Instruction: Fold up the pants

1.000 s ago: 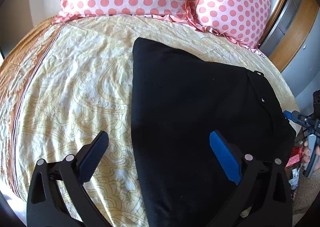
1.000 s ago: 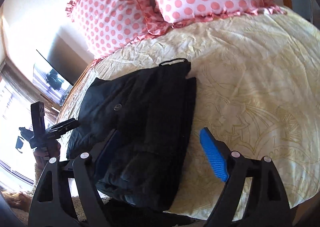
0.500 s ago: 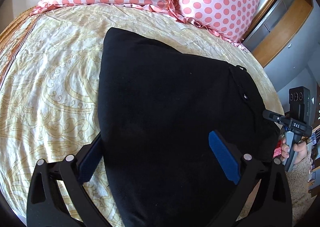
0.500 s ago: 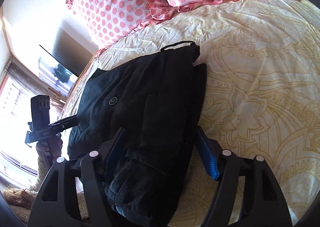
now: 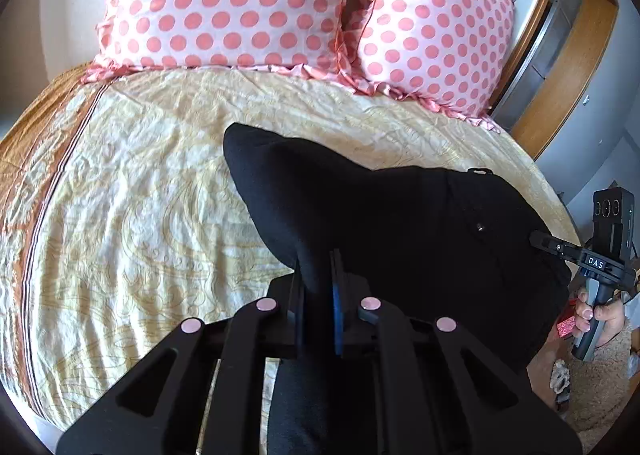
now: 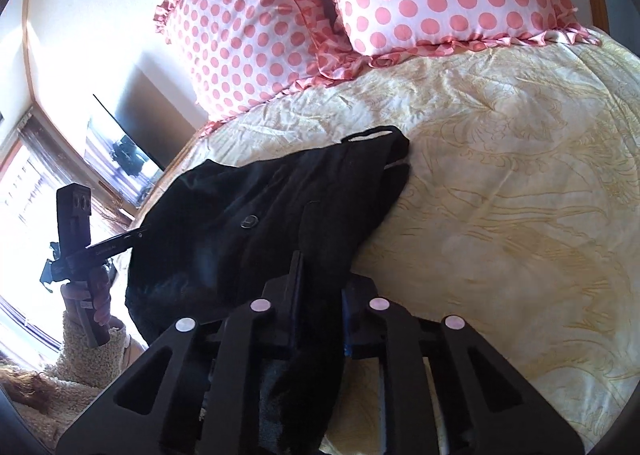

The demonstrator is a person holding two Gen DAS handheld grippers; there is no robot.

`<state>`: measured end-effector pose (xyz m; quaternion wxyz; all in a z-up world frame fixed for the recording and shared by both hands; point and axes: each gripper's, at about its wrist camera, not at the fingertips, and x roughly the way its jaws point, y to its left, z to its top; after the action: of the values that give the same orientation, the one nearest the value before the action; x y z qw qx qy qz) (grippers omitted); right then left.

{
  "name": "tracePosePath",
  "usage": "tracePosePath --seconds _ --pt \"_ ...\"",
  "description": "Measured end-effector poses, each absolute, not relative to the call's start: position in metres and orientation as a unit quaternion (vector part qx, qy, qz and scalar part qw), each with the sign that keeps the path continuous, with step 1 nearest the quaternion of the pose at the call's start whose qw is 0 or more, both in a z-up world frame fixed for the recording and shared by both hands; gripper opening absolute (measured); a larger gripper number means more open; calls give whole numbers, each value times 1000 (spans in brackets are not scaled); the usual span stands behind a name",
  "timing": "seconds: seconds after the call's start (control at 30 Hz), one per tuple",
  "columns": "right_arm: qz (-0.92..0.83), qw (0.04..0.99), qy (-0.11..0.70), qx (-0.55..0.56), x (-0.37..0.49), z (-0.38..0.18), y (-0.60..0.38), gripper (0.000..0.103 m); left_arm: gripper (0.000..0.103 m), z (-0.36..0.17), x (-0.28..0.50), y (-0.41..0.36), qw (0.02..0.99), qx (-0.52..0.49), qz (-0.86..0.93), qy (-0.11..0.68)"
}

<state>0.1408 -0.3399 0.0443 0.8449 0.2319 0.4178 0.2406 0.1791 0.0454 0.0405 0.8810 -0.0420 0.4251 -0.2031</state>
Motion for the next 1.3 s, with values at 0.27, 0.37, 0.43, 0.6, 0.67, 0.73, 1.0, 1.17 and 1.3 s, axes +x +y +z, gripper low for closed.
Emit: tracePosePath --seconds 0.27,0.37,0.43,0.6,0.67,0.73,1.0,1.17,1.3 --pt "251 861 385 215 170 79 -334 14 8 75 193 28 894 -37 -223 387" --pt "244 872 369 210 184 90 -338 13 8 88 204 25 904 -41 -219 366" --pt "230 879 361 210 194 91 -343 13 8 91 215 26 909 -41 -209 357" --pt "172 879 410 173 223 50 -342 14 10 45 256 33 894 -54 -168 413" --pt "140 880 429 146 225 36 -338 17 25 25 263 37 890 -46 -139 431" --pt "124 889 421 128 217 40 -338 26 47 20 259 46 896 -45 -112 428" --pt "116 932 343 3 156 74 -283 36 94 63 187 25 939 -15 -115 323" --pt "109 911 397 25 160 33 -268 39 93 13 184 -25 908 5 -145 393" --pt "85 929 355 56 136 51 -268 41 92 -4 179 -31 925 46 -92 367"
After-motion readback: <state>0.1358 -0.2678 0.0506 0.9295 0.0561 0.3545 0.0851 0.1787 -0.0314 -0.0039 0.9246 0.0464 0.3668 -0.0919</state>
